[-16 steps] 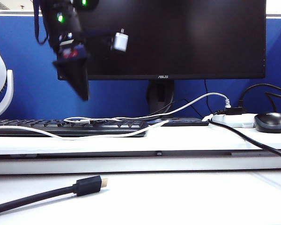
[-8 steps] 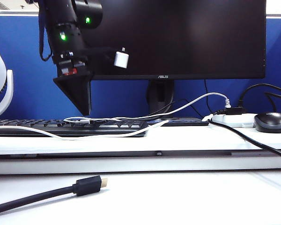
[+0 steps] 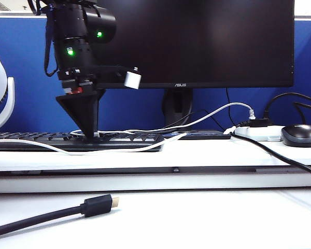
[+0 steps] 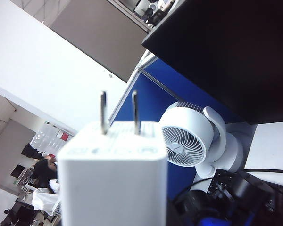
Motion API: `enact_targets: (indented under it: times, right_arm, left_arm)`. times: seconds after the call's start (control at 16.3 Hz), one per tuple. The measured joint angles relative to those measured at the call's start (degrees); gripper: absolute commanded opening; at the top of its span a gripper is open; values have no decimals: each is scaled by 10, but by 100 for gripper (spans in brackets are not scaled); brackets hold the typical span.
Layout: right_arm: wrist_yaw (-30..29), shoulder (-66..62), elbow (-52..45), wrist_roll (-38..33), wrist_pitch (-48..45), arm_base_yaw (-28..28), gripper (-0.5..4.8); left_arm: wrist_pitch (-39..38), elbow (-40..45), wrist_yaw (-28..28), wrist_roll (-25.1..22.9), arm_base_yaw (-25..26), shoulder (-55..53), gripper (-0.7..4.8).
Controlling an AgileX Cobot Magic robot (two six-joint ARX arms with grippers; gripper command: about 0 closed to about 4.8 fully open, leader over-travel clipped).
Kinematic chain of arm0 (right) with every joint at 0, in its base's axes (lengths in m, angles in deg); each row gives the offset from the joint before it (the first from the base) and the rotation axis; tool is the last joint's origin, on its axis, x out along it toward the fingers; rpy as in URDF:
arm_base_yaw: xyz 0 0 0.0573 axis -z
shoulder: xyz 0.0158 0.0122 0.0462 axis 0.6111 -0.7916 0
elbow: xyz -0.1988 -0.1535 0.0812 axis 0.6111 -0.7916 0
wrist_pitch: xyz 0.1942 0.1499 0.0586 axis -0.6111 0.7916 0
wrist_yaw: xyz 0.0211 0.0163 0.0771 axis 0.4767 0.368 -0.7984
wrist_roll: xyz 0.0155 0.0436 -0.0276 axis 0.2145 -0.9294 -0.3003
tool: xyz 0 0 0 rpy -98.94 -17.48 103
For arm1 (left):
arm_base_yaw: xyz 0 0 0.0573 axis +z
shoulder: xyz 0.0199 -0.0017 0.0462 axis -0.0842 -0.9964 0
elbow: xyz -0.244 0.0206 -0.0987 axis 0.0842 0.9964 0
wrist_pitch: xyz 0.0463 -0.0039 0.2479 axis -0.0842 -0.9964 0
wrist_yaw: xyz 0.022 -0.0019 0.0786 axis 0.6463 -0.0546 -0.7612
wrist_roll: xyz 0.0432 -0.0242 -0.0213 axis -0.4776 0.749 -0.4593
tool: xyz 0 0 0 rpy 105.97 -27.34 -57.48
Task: Pick up the Type-C charging cable and the charging base, insert one end of the Type-C charger into the corresponding slot on the base, and finally place the plugged-in charger back on the table.
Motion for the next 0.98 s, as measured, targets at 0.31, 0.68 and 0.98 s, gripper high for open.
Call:
enact_targets:
  times: [0.31, 0.68, 0.98]
  right_arm:
    - [0, 0, 0, 0, 1, 0, -6]
    - [0, 0, 0, 0, 1, 0, -6]
    - [0, -2, 0, 0, 1, 0, -6]
  left_arm:
    - [11, 0, 8, 0, 28, 0, 174]
    - [22, 0, 26, -4, 14, 0, 173]
    - [24, 0, 43, -11, 13, 0, 169]
